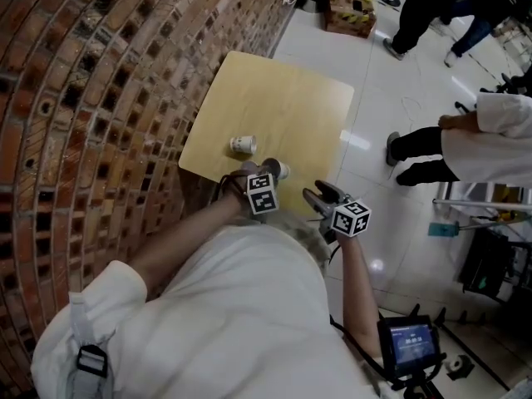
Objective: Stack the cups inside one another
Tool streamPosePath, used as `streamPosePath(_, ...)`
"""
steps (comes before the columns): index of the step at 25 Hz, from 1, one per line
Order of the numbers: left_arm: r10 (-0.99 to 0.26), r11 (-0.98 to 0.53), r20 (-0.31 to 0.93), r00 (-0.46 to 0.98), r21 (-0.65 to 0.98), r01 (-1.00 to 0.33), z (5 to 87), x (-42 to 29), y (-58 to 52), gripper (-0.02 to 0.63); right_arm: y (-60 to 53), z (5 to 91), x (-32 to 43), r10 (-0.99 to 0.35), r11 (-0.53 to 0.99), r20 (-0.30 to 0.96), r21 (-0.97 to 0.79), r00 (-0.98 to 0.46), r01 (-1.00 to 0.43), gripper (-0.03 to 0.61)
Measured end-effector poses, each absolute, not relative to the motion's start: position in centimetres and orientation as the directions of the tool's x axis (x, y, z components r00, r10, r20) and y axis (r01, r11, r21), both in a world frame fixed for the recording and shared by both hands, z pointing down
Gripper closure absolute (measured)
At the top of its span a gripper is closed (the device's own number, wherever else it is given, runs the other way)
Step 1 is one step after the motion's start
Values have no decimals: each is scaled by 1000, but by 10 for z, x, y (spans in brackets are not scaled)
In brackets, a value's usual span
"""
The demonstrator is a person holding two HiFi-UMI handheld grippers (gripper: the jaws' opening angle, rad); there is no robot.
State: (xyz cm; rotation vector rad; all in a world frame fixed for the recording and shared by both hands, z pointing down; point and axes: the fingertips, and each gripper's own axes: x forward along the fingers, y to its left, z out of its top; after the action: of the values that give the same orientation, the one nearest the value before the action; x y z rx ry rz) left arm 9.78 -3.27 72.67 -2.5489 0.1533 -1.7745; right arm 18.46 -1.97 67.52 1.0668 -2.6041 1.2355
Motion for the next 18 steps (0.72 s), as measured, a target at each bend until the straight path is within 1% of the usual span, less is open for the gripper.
streamPosePath(6,-103,-994,972,210,-96,-44,760,103,-21,584,-15,677,206,-539,437,342,-668,-770,-602,322)
streamPosePath(14,-117,-988,989,88,-107,-113,794,104,-26,583,-19,677,226,-490,459,358,-669,-795,-585,327)
streamPosePath(18,-132,-986,991,35,-127,-110,807,100,-27,581,-23,680,232,-479,462,363,-670,-799,-581,327)
